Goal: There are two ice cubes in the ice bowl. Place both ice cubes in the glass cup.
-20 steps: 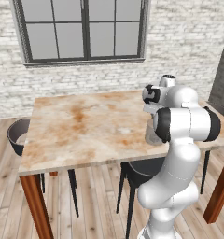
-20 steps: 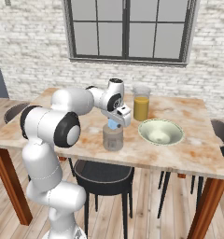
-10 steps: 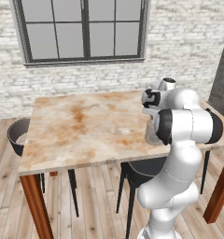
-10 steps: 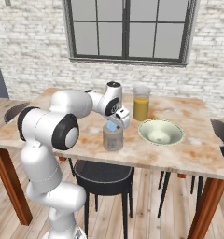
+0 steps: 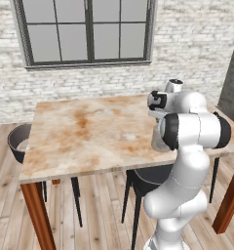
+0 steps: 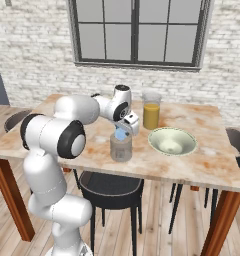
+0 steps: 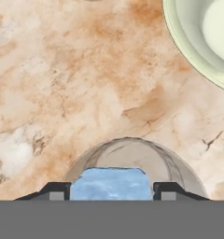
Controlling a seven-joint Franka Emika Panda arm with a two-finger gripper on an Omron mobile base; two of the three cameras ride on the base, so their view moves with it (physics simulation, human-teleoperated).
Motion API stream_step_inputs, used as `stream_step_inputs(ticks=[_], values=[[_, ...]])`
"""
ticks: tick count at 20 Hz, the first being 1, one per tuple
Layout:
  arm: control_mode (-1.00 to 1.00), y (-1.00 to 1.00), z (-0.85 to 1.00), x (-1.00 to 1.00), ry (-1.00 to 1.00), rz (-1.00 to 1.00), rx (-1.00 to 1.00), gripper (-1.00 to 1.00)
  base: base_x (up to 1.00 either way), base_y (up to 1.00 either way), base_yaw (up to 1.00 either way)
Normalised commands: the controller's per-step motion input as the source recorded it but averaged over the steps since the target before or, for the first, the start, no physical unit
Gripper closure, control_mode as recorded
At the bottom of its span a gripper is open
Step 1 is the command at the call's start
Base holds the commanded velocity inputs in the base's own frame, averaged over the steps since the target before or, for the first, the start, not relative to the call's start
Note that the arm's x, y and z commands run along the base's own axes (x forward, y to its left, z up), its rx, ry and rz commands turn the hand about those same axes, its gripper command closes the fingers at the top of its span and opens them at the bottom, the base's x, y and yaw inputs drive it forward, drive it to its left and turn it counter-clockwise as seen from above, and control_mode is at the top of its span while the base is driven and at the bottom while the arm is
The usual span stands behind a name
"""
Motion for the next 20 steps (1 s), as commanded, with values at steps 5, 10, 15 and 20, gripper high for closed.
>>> stream_step_inputs(ticks=[5, 10, 15, 20], values=[[-1.00, 0.00, 0.17, -0.26, -0.01, 0.00, 0.00, -1.00, 0.00, 0.00, 0.00], [-1.00, 0.44, 0.09, -0.72, -0.01, 0.02, 0.00, -1.00, 0.00, 0.00, 0.00], [-1.00, 0.99, 0.00, -1.00, -0.02, 0.08, 0.00, -1.00, 0.00, 0.00, 0.00], [-1.00, 1.00, -0.01, -1.00, 0.00, 0.08, 0.00, -1.00, 0.00, 0.00, 0.00]])
